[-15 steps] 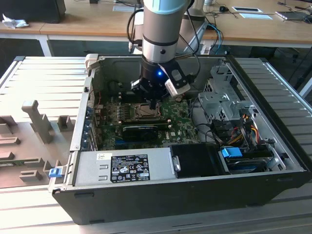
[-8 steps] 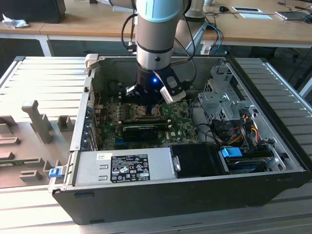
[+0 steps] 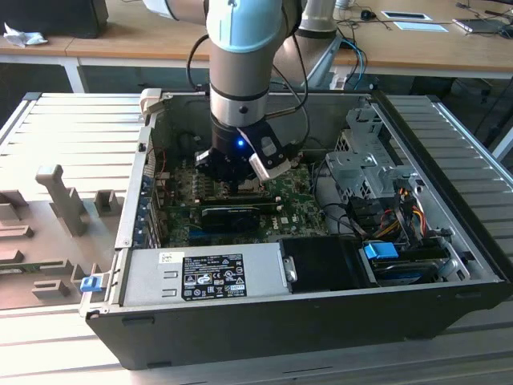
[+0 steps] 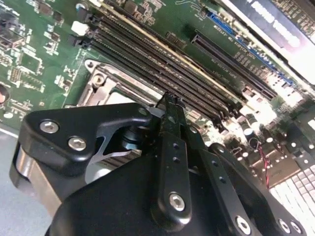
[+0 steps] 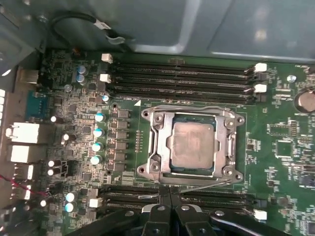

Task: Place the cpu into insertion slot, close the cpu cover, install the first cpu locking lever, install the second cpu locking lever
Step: 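Install the second cpu locking lever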

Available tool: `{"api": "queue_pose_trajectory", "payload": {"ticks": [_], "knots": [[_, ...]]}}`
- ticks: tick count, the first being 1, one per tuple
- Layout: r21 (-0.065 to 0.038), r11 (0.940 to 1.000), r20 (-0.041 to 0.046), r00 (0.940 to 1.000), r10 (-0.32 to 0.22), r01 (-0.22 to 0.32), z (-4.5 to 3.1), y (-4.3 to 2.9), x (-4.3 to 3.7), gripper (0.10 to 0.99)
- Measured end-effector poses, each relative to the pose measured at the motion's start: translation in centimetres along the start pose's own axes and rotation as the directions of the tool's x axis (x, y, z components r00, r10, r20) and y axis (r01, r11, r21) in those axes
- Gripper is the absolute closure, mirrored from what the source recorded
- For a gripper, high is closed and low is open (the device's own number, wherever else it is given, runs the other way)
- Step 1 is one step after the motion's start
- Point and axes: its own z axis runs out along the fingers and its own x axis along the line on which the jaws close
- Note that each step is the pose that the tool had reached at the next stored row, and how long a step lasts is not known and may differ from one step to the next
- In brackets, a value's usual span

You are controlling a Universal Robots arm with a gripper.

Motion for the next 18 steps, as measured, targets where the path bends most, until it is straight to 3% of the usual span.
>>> {"api": "queue_pose_trajectory", "payload": {"ticks": [4,5,6,12,14,15,18], "knots": [[-0.004,1.0000,0.0002,1.0000,0.000,0.000,0.93,-0.10,0.18,0.980],[-0.015,0.9999,0.0009,1.0000,0.000,0.001,1.01,-0.24,0.31,0.980],[-0.044,0.9990,0.0029,1.0000,-0.001,0.001,1.02,-0.43,0.74,0.980],[-0.077,0.9971,0.0060,1.0000,-0.002,0.002,1.09,-0.92,2.10,0.980],[-0.115,0.9934,0.0100,0.9999,-0.002,0.003,1.14,-1.69,2.32,0.980],[-0.141,0.9901,0.0116,0.9999,-0.002,0.003,1.35,-1.86,2.34,0.980],[-0.158,0.9874,0.0121,0.9999,-0.002,0.004,2.17,-1.97,2.36,0.980]]}}
